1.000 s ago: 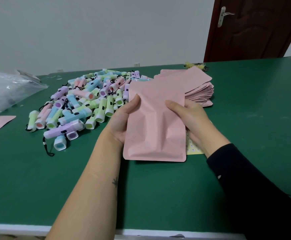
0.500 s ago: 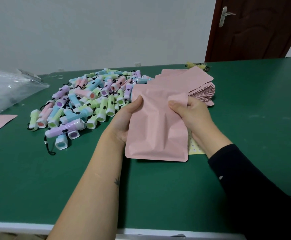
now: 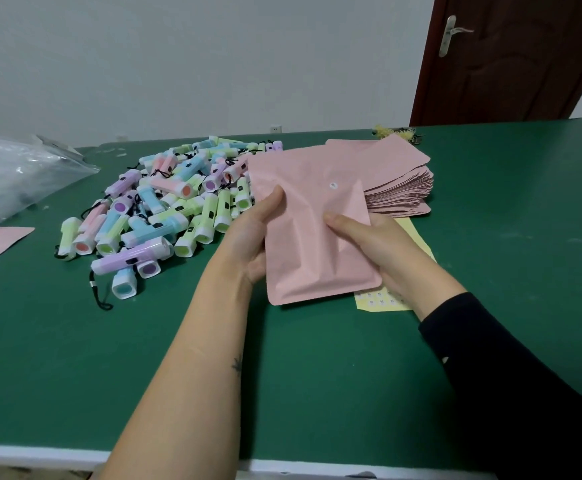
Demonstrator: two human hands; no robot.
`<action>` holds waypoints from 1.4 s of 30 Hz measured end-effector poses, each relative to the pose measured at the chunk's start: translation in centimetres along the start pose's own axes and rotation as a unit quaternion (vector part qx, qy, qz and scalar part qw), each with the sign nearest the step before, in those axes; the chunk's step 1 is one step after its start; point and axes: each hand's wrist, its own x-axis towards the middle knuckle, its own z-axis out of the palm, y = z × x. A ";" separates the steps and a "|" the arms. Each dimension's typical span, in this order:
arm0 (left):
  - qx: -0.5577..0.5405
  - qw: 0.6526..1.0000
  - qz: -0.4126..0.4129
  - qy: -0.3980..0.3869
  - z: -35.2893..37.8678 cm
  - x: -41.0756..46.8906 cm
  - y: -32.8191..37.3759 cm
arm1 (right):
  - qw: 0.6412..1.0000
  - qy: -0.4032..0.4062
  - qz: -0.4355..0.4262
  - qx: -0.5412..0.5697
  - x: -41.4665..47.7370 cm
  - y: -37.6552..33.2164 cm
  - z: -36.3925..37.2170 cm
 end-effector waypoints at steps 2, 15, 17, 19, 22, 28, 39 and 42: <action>0.040 0.999 0.007 -0.003 0.0 -0.1 0.0 | 1.000 0.012 -0.010 -0.003 0.0 0.0 -0.1; 0.145 0.989 -0.004 -0.031 -0.8 -0.2 0.5 | 0.995 0.039 -0.038 -0.086 -0.3 -0.4 -0.2; 0.131 0.991 -0.017 -0.027 -0.8 -0.1 0.6 | 0.996 0.025 -0.041 -0.076 -0.2 -0.6 -0.3; 0.113 0.993 -0.023 -0.025 -0.9 -0.1 0.6 | 0.998 0.014 -0.031 -0.054 -0.2 -0.8 -0.4; 0.112 0.993 -0.030 -0.037 -0.8 -0.3 0.4 | 1.000 0.008 -0.016 0.005 -0.2 -0.8 -0.4; 0.083 0.995 -0.048 -0.037 0.3 -0.4 -0.2 | 0.997 0.068 -0.040 0.008 0.2 -0.6 -0.7; 0.156 0.986 0.049 -0.033 -0.1 -0.1 0.1 | 1.000 0.018 -0.005 0.000 0.2 -0.6 -0.8; 0.148 0.986 0.071 -0.027 0.0 -0.1 0.2 | 1.000 0.021 -0.010 -0.018 0.3 -0.7 -0.8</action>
